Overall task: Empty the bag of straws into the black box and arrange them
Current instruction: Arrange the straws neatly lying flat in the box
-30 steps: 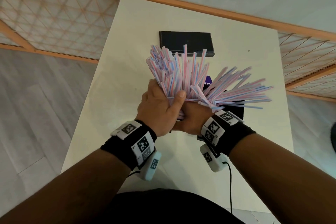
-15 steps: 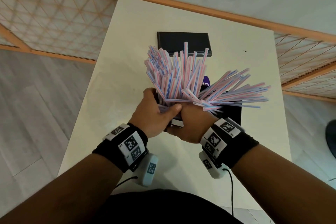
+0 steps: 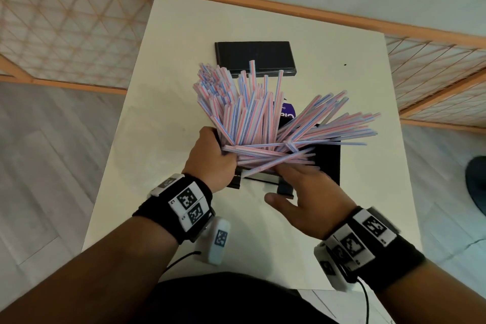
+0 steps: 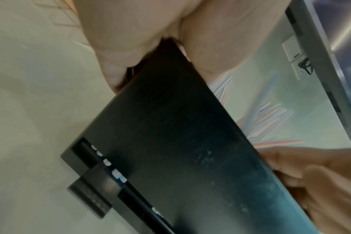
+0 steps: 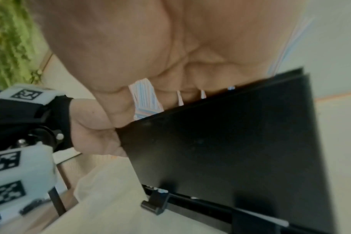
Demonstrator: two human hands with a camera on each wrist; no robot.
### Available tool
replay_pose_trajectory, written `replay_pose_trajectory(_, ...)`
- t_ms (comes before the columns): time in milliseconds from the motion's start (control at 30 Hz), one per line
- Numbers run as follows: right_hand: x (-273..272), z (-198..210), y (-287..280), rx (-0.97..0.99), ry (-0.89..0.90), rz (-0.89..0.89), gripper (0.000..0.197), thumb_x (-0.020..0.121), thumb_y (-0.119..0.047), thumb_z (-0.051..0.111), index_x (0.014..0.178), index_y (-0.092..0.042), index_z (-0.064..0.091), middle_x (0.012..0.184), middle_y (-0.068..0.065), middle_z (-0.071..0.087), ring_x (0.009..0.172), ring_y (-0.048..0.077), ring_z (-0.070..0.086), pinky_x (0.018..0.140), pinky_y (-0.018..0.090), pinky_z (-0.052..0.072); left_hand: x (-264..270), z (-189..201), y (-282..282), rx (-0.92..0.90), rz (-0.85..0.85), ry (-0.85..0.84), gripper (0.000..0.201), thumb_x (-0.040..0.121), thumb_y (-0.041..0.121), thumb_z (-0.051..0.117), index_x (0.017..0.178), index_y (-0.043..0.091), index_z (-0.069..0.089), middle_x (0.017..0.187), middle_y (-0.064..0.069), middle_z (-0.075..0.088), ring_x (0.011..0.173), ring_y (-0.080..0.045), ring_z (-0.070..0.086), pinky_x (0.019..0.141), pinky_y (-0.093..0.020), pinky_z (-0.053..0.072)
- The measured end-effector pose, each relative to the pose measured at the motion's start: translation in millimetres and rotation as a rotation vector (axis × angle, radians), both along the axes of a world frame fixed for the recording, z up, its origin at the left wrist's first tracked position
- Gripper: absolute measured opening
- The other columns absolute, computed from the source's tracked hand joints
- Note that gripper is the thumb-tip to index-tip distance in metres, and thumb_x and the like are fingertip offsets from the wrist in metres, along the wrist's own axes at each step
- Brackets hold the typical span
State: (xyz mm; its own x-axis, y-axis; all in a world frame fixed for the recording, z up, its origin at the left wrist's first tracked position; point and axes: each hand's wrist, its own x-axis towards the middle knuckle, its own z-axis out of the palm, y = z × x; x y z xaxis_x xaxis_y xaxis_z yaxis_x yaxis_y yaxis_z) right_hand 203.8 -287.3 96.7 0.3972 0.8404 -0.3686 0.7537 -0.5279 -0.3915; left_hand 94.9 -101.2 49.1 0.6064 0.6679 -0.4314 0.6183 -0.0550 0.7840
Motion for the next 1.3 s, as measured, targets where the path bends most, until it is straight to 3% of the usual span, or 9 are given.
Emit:
replay_pose_trajectory(67, 0.4, -0.9, 1.4, 0.116, 0.067, -0.036, 0.051, 0.087, -0.060, 0.044, 0.125, -0.029, 0.060, 0.115, -0.008, 0.064, 0.105, 0.017, 0.061, 0.091, 0.038, 0.050, -1.2, 3.4, 1.0, -0.029, 0.034, -0.002, 0.036, 0.079, 0.036, 0.064, 0.106, 0.014, 0.053, 0.093, 0.000, 0.067, 0.088, -0.026, 0.065, 0.079, -0.043, 0.055)
replay_pose_trajectory(167, 13.9, -1.6, 2.8, 0.142, 0.022, -0.188, 0.046, 0.088, -0.057, 0.041, 0.105, -0.023, 0.067, 0.101, -0.003, 0.060, 0.101, 0.019, 0.058, 0.087, 0.036, 0.050, -7.6, 9.5, 3.7, -0.037, 0.131, -0.028, 0.042, 0.073, 0.039, 0.060, 0.109, 0.018, 0.056, 0.096, 0.003, 0.068, 0.090, -0.022, 0.064, 0.084, -0.043, 0.054)
replay_pose_trajectory(267, 25.8, 0.0, 9.8, 0.027, -0.033, -0.318, 0.028, 0.086, -0.038, 0.048, 0.104, -0.021, 0.060, 0.098, 0.001, 0.061, 0.096, 0.027, 0.059, 0.080, 0.039, 0.051, -16.0, 19.6, 2.2, -0.062, 0.257, -0.138, 0.042, 0.078, 0.039, 0.059, 0.112, 0.014, 0.052, 0.092, 0.006, 0.060, 0.085, -0.015, 0.056, 0.073, -0.031, 0.043)
replay_pose_trajectory(400, 17.7, 1.0, 27.7, 0.077, -0.026, -0.235, 0.036, 0.081, -0.029, 0.055, 0.116, -0.025, 0.061, 0.103, 0.003, 0.070, 0.097, 0.031, 0.063, 0.082, 0.039, 0.053, -16.0, 24.1, 0.4, -0.048, 0.227, -0.167, 0.050, 0.096, 0.054, 0.057, 0.121, 0.010, 0.049, 0.098, -0.002, 0.055, 0.083, -0.012, 0.051, 0.071, -0.021, 0.038)
replay_pose_trajectory(500, 16.9, 3.6, 33.4, 0.133, -0.067, -0.183, 0.030, 0.082, -0.034, 0.057, 0.108, -0.024, 0.069, 0.097, 0.003, 0.073, 0.093, 0.031, 0.067, 0.079, 0.040, 0.055, -13.6, 21.6, -2.7, -0.053, 0.192, -0.108, 0.062, 0.099, 0.059, 0.041, 0.132, 0.007, 0.044, 0.094, 0.004, 0.052, 0.082, -0.013, 0.050, 0.073, -0.028, 0.035)
replay_pose_trajectory(733, 21.1, 5.1, 33.7, 0.135, -0.185, -0.015, 0.045, 0.078, -0.014, 0.069, 0.123, -0.015, 0.062, 0.108, 0.007, 0.061, 0.095, 0.033, 0.061, 0.076, 0.042, 0.055, -13.7, 25.2, -14.7, -0.070, 0.137, -0.234, 0.060, 0.088, 0.073, 0.033, 0.105, 0.017, 0.045, 0.080, 0.008, 0.046, 0.067, -0.006, 0.044, 0.068, -0.026, 0.037)
replay_pose_trajectory(900, 32.1, -4.0, 47.7, -0.013, -0.145, 0.054, 0.026, 0.091, -0.029, 0.060, 0.109, -0.016, 0.072, 0.107, 0.007, 0.059, 0.099, 0.031, 0.059, 0.082, 0.040, 0.052, -13.5, 22.2, -12.9, -0.017, 0.012, -0.259, 0.049, 0.089, 0.071, 0.027, 0.092, 0.025, 0.042, 0.083, 0.013, 0.044, 0.075, -0.003, 0.044, 0.078, -0.026, 0.034)
replay_pose_trajectory(1100, 21.6, -2.9, 50.9, 0.116, -0.187, 0.143, 0.025, 0.089, -0.029, 0.058, 0.088, -0.012, 0.075, 0.084, 0.008, 0.060, 0.080, 0.034, 0.062, 0.064, 0.041, 0.054, -12.3, 18.5, -12.6, -0.033, -0.029, -0.249, 0.087, 0.083, 0.082, 0.016, 0.140, 0.024, 0.047, 0.130, 0.008, 0.058, 0.122, -0.016, 0.052, 0.104, -0.033, 0.035)
replay_pose_trajectory(1300, -12.1, 29.9, 62.3, 0.343, -0.294, 0.211, 0.014, 0.079, -0.009, 0.074, 0.076, -0.009, 0.060, 0.077, 0.008, 0.050, 0.063, 0.030, 0.052, 0.048, 0.037, 0.047, -8.6, 23.9, -12.5, -0.047, 0.029, -0.350, 0.076, 0.089, 0.079, 0.019, 0.137, 0.028, 0.050, 0.124, 0.008, 0.064, 0.116, -0.004, 0.060, 0.100, -0.022, 0.045)
